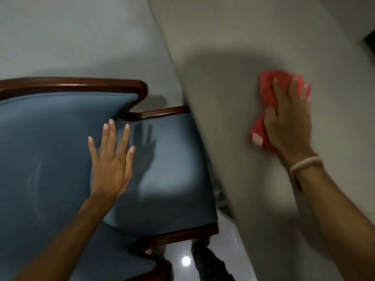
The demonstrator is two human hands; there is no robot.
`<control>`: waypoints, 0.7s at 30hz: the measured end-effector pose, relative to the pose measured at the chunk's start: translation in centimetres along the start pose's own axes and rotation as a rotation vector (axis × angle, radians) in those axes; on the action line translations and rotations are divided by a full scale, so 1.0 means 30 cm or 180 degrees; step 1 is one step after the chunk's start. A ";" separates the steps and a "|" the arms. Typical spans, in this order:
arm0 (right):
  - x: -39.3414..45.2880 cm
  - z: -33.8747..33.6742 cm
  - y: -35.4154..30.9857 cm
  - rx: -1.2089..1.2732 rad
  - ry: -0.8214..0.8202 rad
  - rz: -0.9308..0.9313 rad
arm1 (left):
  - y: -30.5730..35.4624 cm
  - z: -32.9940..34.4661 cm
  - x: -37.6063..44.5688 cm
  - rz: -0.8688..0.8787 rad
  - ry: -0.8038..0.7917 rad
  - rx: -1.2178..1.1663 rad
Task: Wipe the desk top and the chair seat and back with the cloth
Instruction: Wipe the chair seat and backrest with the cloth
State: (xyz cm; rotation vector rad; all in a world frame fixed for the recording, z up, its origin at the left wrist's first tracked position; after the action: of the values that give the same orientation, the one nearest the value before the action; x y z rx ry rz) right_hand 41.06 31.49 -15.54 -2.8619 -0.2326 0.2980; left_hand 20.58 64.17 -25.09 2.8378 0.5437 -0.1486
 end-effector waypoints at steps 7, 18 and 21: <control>-0.132 0.092 -0.434 0.1151 0.0375 -0.0917 | -0.386 0.130 -0.163 -0.0315 -0.0344 0.0365; -0.303 0.984 -0.456 0.0745 -0.0505 -0.0384 | -0.614 0.539 -0.093 -0.0190 -0.0267 0.0661; -0.124 1.120 -0.418 -0.0109 -0.0549 -0.0457 | -0.634 0.611 -0.057 -0.0220 -0.0034 0.0552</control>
State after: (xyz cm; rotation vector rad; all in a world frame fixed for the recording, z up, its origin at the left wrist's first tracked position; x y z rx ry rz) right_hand 28.36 50.65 -43.34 -2.8352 -0.4775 0.5171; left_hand 10.89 75.92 -46.75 2.9846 0.6568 -0.2341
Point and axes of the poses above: each hand's wrist, its own x-axis towards the middle knuckle, its own z-axis out of the palm, y = z × x, the point moved 3 cm from there along x, towards the middle knuckle, and after that the axes turned 10 degrees about -y, right-handed, at the moved point
